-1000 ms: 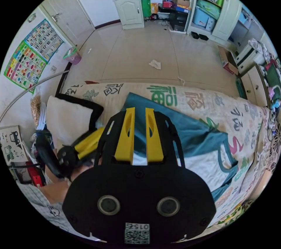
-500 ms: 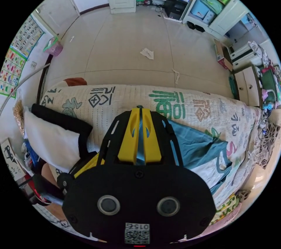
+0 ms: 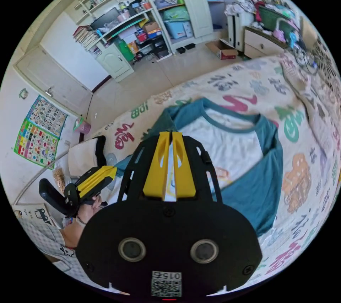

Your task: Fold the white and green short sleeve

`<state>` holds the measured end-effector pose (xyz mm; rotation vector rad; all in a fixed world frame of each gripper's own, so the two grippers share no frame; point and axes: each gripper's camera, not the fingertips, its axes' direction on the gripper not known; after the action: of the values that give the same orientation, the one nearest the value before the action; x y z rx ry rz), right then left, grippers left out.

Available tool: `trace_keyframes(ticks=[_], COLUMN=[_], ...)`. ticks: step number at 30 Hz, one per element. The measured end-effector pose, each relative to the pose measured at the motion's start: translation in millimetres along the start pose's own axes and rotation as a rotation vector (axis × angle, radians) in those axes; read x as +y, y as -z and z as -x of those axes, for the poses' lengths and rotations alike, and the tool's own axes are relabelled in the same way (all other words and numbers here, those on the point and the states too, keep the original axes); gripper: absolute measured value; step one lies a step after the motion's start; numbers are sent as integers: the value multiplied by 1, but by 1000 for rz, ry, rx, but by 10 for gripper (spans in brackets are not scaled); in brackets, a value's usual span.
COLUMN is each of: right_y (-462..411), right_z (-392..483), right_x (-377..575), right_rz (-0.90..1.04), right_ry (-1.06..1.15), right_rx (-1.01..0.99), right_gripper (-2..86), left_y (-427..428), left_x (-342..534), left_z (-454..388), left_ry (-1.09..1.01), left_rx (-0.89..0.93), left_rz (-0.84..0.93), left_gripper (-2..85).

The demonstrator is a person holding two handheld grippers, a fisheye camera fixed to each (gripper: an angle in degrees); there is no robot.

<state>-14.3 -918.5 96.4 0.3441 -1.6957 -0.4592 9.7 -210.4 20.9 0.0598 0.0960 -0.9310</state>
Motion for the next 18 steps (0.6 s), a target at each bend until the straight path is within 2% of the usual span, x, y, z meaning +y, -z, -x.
trace_keyframes(ticks=[7,13,18], right_y=[-18,16,4], right_z=[-66,-55,-31], right_x=[48,47,32], right_rz=[116,-29,50], right_ry=[-141,-58,58], right_rx=[84,153,153], right_gripper=[30,70,78], left_y=[-42,-26,-46], left_x=[2,-32,-37], left_z=[-71,-117,-168], left_ry=[-202,-365,-612], left_rx=[63,-114,-362], left_rz=[288,294,351], left_gripper=[48,92,98])
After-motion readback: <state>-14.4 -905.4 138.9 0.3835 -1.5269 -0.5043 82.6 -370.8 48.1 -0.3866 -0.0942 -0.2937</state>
